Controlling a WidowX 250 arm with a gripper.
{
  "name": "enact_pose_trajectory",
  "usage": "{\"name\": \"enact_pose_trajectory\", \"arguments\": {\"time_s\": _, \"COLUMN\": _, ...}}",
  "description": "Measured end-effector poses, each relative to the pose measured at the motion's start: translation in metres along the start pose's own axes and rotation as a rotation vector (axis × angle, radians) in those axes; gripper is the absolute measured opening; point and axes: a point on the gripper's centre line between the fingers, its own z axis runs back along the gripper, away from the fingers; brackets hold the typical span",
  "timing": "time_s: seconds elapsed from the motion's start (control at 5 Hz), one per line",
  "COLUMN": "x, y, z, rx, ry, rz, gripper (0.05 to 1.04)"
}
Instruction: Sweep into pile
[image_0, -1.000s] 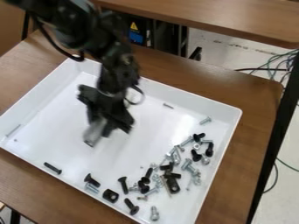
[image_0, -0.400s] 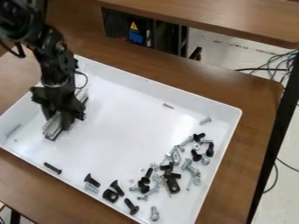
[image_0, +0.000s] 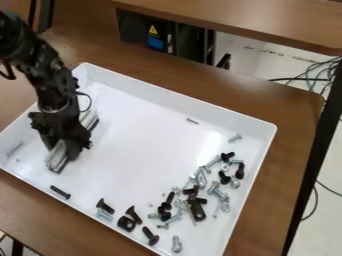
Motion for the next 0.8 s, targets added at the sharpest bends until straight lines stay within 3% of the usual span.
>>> {"name": "enact_pose_trajectory", "arguments": {"time_s": 0.2, "x": -0.004, "y": 0.002, "z": 0.030, "rx": 0.083, "ry": 0.042, "rz": -0.045, "gripper": 0.999}}
{"name": "enact_pose_trajectory", "arguments": {"time_s": 0.4, "x": -0.004, "y": -0.015, "z": 0.068, "rx": 0.173, "ry": 0.052, "rz": -0.101, "gripper": 1.011}}
{"name": "enact_pose_trajectory", "arguments": {"time_s": 0.6, "x": 0.007, "y": -0.046, "z": 0.081, "rx": 0.165, "ry": 0.007, "rz": -0.216, "gripper": 1.001}}
{"name": "enact_pose_trajectory", "arguments": {"time_s": 0.8, "x": 0.019, "y": -0.102, "z": 0.095, "rx": 0.145, "ry": -0.053, "rz": -0.454, "gripper": 0.999}}
